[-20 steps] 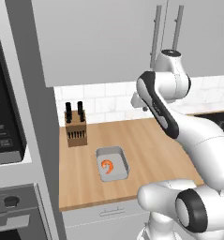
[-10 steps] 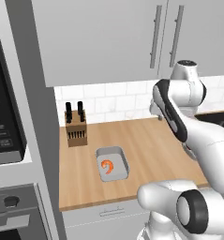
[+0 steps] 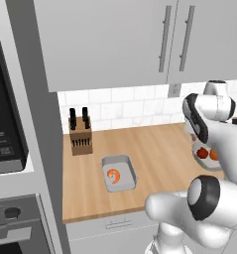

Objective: Take the meat container that has the shrimp and place it on the second highest rack of the freezer. Then take the vegetable container that has the squash and bell pepper and place it on the highest rack of the freezer.

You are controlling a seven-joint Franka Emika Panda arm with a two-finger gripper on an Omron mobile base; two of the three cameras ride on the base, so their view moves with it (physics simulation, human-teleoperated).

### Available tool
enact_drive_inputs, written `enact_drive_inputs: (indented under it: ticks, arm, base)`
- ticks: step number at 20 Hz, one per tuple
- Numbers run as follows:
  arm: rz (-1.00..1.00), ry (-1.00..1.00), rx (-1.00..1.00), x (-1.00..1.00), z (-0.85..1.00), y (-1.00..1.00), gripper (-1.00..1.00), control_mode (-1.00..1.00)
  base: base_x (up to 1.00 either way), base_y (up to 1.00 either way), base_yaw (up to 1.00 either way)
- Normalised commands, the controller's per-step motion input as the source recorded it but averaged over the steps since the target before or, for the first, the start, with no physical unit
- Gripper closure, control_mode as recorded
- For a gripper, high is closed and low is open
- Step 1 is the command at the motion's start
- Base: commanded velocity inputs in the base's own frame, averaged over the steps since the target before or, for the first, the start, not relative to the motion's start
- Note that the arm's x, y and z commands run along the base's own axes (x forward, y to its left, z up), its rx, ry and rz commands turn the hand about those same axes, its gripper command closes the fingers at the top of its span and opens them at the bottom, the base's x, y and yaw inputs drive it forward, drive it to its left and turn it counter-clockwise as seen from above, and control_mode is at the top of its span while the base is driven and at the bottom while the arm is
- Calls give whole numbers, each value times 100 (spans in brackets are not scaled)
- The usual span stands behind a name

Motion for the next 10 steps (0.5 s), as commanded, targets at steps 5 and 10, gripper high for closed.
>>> enact_drive_inputs:
  ticks: [5,10]
  arm:
    - [-38,14,28,-60,-41,-100,-100,-100]
    - [-38,2,27,-55,-51,-93,-100,-100]
  base:
    - [0,0,0]
    - [0,0,0]
